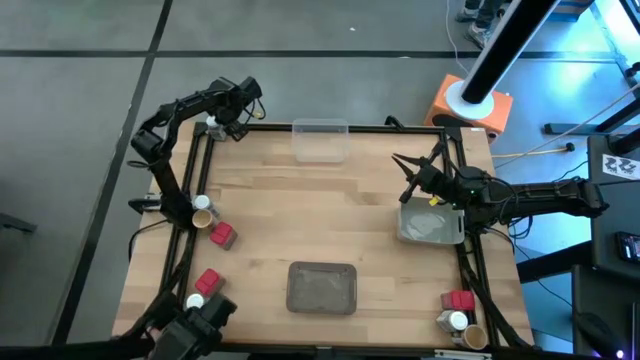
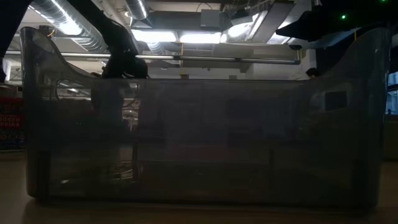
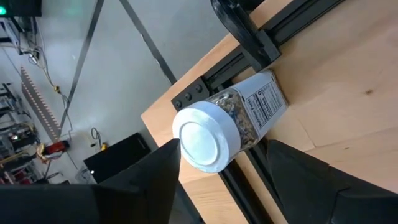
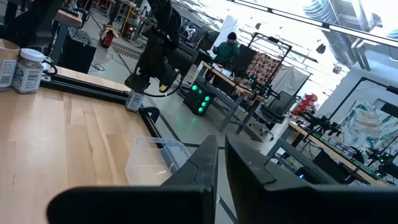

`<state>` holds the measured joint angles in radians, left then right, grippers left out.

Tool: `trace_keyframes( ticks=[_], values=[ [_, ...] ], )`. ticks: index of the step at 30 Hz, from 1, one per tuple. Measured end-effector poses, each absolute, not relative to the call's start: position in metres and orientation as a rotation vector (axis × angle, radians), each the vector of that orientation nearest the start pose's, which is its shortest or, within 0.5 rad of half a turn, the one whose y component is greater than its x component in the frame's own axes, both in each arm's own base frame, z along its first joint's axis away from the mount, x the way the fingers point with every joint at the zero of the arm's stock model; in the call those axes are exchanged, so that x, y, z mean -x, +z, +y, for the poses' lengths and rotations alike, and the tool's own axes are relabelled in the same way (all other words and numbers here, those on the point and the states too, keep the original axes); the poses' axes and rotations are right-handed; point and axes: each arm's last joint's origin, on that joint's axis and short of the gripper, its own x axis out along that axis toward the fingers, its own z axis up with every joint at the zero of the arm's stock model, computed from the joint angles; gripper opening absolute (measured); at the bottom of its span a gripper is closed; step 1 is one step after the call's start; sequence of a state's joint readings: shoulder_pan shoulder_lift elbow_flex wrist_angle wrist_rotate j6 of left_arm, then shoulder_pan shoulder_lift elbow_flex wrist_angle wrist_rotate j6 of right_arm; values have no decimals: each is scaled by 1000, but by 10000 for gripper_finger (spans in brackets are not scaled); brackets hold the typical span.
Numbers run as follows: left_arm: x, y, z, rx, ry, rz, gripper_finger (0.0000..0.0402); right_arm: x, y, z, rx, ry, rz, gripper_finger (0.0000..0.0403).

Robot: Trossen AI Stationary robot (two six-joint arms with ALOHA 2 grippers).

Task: Sort spices by type
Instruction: Put the white seasoning bottle into the transparent bin

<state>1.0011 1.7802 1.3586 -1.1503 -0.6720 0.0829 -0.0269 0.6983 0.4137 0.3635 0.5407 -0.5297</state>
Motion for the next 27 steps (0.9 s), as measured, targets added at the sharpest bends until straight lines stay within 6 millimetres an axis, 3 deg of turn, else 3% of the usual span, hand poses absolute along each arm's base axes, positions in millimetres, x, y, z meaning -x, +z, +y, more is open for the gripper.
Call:
trace_keyframes(
  ticks=[10, 16, 27],
  values=[
    [-162, 232, 275, 251, 1200, 1792, 221, -162, 268, -19, 496, -570, 90, 33],
    [-163, 242, 270, 236, 1324, 1802, 221, -162, 268, -19, 496, -571, 88, 33],
    [-160, 228, 282, 328, 1329, 1778, 198, -162, 268, -19, 496, -569, 92, 33]
  ],
)
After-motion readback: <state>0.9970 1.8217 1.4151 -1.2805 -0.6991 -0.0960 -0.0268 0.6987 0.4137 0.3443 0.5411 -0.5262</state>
